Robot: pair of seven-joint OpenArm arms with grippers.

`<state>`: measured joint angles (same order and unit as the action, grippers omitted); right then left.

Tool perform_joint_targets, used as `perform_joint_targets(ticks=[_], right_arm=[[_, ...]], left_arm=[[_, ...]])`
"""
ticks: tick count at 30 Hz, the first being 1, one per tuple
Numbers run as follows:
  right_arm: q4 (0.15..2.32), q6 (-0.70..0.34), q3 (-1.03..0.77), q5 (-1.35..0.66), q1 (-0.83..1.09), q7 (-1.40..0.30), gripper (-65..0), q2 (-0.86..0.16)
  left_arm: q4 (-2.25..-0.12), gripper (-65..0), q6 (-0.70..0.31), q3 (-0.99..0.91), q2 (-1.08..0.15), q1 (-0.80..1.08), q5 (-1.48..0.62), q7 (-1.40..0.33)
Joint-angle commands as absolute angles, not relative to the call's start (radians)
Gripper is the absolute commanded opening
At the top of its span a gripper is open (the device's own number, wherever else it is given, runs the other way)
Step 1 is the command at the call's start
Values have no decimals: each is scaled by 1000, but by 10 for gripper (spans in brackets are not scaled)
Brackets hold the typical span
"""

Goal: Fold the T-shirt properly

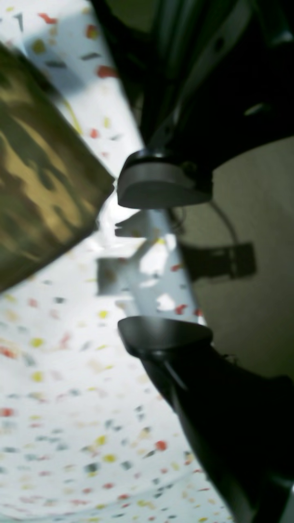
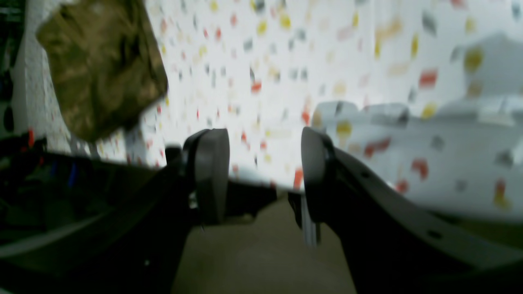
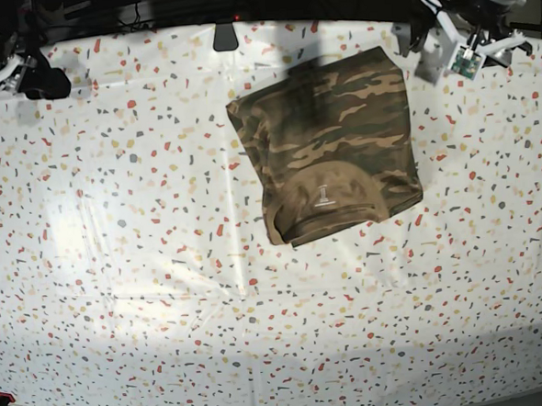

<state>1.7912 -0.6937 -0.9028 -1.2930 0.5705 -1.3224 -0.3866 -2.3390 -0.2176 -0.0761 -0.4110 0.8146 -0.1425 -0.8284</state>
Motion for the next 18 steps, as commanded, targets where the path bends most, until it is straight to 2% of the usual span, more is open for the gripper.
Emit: perform_joint_targets(ticks=[1,8,11,14,18], right_arm=[[1814,-698,-911,-1317,600,-1312,-359,-401],[1822,-698,-889,-1316,823,-1312,-359,-316],[1821,-698,-827,-1286,920,-1301,-359,-273],[1794,-698,-733,-1126,968,-1186,-359,-255],[1657,-698,-542,-806,971,-944,-359,-287]], left_arm=[[-2356,-254,-217,-78,-413,846,-121,-807],[-2356,-254,-194,-78,-413,1004,-95,-778],[-2266,-254,-194,-78,-413,1049,-95,-717],[-2054,-254,-204,-78,-405,1046,-97,-594],[-1603,-254,-342,-78,-377,916,-97,-453]])
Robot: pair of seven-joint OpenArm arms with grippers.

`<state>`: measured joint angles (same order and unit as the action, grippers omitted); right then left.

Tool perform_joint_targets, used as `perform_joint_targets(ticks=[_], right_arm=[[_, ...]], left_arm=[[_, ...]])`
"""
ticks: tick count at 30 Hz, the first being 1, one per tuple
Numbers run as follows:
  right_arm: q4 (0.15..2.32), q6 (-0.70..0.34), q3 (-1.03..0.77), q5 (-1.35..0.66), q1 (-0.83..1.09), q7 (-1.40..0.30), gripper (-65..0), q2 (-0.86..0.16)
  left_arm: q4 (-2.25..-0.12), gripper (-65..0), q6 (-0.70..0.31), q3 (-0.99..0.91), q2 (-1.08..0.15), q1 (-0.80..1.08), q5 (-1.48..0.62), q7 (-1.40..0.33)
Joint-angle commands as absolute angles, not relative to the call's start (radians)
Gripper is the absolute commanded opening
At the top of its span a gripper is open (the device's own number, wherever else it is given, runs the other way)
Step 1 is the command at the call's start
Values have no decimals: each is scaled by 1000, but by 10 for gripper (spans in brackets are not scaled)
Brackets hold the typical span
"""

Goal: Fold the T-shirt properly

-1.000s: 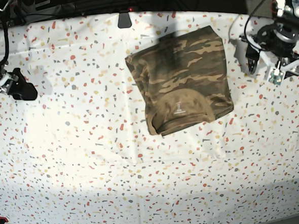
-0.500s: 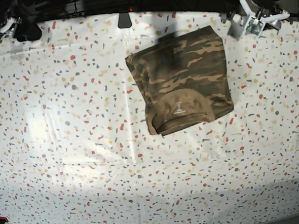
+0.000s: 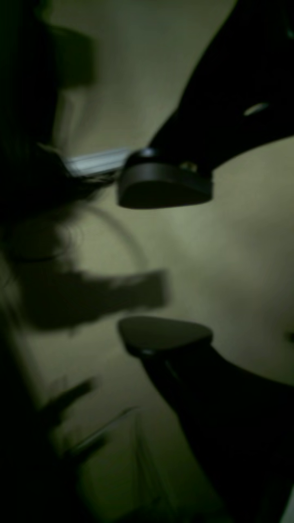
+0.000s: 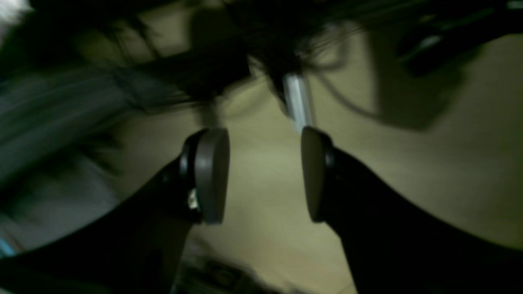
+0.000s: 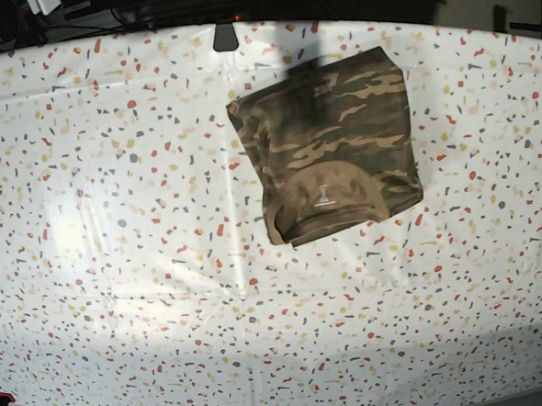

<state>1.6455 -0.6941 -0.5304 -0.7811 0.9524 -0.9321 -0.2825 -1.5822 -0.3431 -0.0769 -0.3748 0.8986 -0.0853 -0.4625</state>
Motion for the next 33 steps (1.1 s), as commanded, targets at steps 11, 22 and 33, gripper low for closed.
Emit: perform_joint_targets(ticks=[11,22,33], right_arm=[[718,-698,18,-322,606,-258,-359,-385],[315,-444,99,-211,301,205,-359,-363],[315,-448,99,-209,244,170,-359,-369]], left_arm=[[-335,-254,-509,-78,-293,369,-146,-81],[-374,-255,-504,-78,-198,282,28,4],[-410,-255,-502,-78,-180,277,26,2]])
